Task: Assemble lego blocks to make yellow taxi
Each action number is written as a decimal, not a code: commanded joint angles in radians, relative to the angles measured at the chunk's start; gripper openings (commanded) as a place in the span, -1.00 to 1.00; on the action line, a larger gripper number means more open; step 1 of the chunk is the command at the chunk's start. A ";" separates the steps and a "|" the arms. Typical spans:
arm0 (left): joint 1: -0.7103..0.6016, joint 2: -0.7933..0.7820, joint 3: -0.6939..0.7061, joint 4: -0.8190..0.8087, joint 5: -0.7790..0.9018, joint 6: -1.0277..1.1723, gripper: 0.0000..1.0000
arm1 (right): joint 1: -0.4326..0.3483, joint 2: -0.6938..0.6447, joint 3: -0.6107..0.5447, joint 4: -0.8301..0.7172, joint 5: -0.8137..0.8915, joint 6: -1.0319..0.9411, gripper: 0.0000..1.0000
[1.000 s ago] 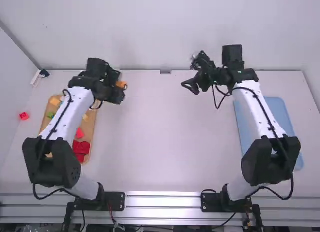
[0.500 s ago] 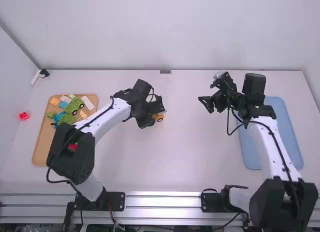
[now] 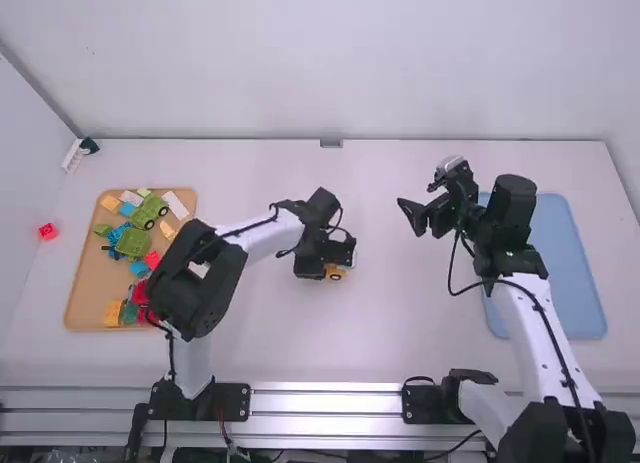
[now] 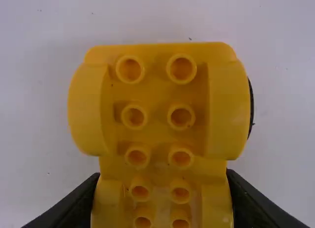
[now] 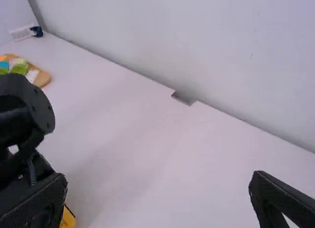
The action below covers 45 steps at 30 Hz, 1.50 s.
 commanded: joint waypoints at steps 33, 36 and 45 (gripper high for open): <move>0.618 -0.311 0.206 -0.074 0.263 -0.722 0.98 | 0.266 0.126 0.090 0.113 -0.084 -0.062 0.98; 0.650 -0.311 0.202 -0.087 0.263 -0.705 0.98 | 0.278 0.193 0.145 0.077 -0.089 -0.081 0.97; 0.659 -0.311 0.174 -0.035 0.202 -0.763 0.98 | 0.332 0.420 0.316 -0.033 -0.029 -0.086 0.98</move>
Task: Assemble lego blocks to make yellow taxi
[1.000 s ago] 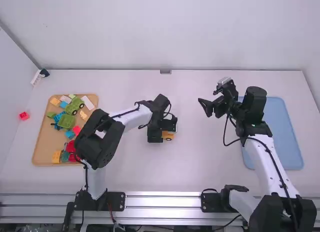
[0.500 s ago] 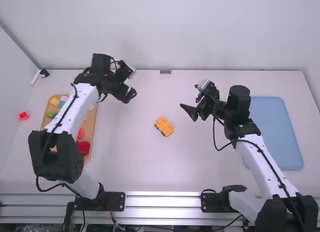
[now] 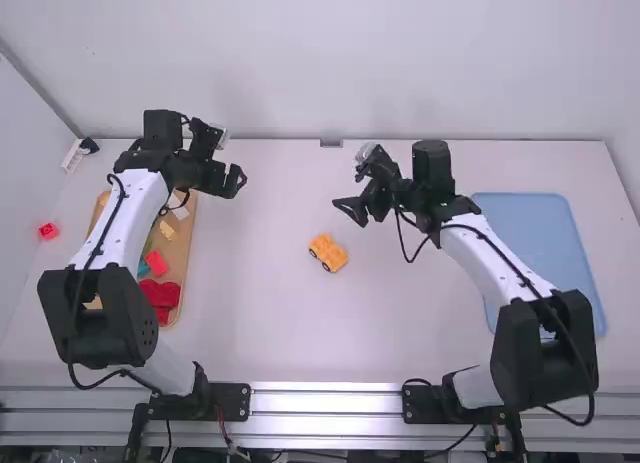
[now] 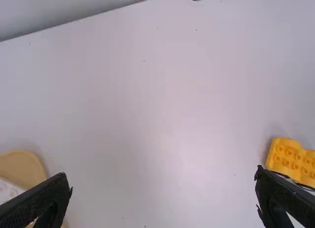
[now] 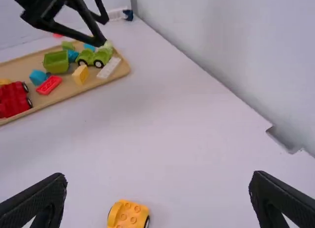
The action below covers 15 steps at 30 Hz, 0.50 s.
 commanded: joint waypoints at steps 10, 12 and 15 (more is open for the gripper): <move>-0.006 -0.013 -0.007 0.023 -0.425 -0.447 0.98 | 0.047 0.071 0.105 -0.109 0.235 -0.002 0.97; -0.006 -0.013 -0.007 0.019 -0.455 -0.489 0.98 | 0.046 0.071 0.105 -0.121 0.233 -0.002 0.97; 0.003 -0.013 -0.007 0.014 -0.455 -0.494 0.99 | 0.046 0.071 0.105 -0.144 0.233 -0.014 0.98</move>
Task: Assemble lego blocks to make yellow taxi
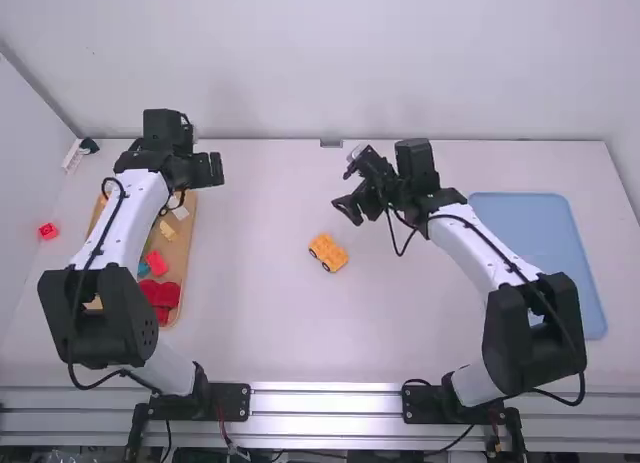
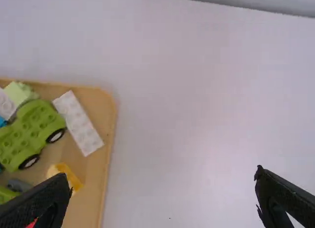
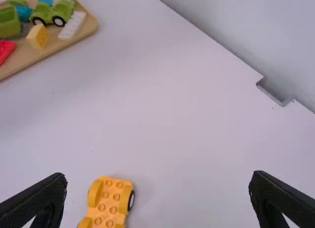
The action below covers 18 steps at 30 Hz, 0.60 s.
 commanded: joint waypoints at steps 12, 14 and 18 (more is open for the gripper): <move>0.170 -0.013 -0.005 -0.106 -0.167 -0.360 0.98 | 0.001 0.003 0.033 -0.011 0.016 -0.023 0.98; 0.230 -0.013 -0.005 -0.134 -0.147 -0.397 0.98 | 0.000 0.003 0.033 -0.010 0.014 -0.042 0.98; 0.369 -0.013 -0.008 -0.174 -0.046 -0.397 0.98 | 0.010 0.003 0.033 -0.004 -0.009 -0.060 0.98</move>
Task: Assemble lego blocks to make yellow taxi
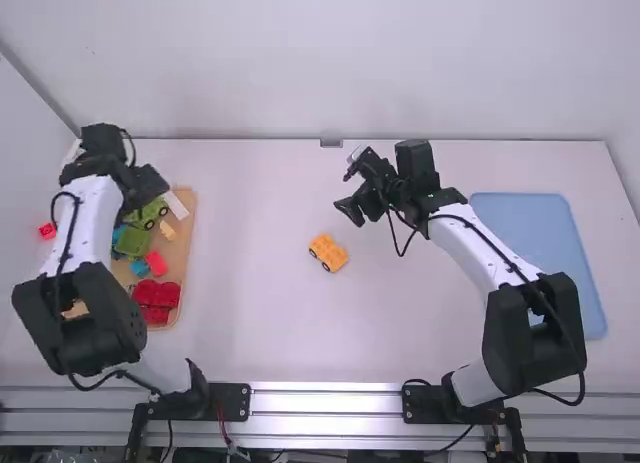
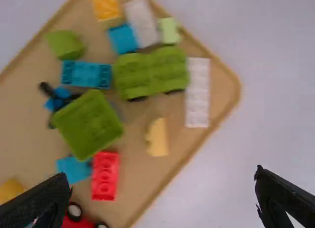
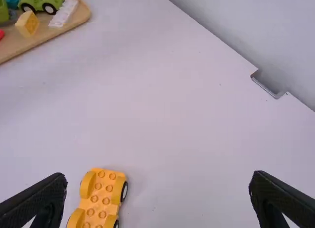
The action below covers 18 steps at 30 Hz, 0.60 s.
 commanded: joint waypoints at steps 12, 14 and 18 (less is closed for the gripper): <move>0.220 -0.013 -0.093 0.032 0.013 -0.119 0.98 | 0.086 0.003 0.048 0.077 -0.182 -0.075 0.98; 0.218 -0.013 -0.097 0.047 0.003 -0.120 0.98 | 0.108 0.003 0.067 0.067 -0.182 -0.058 0.98; 0.217 -0.013 -0.097 0.075 0.007 -0.087 0.98 | 0.153 0.003 0.089 0.047 -0.182 -0.095 0.98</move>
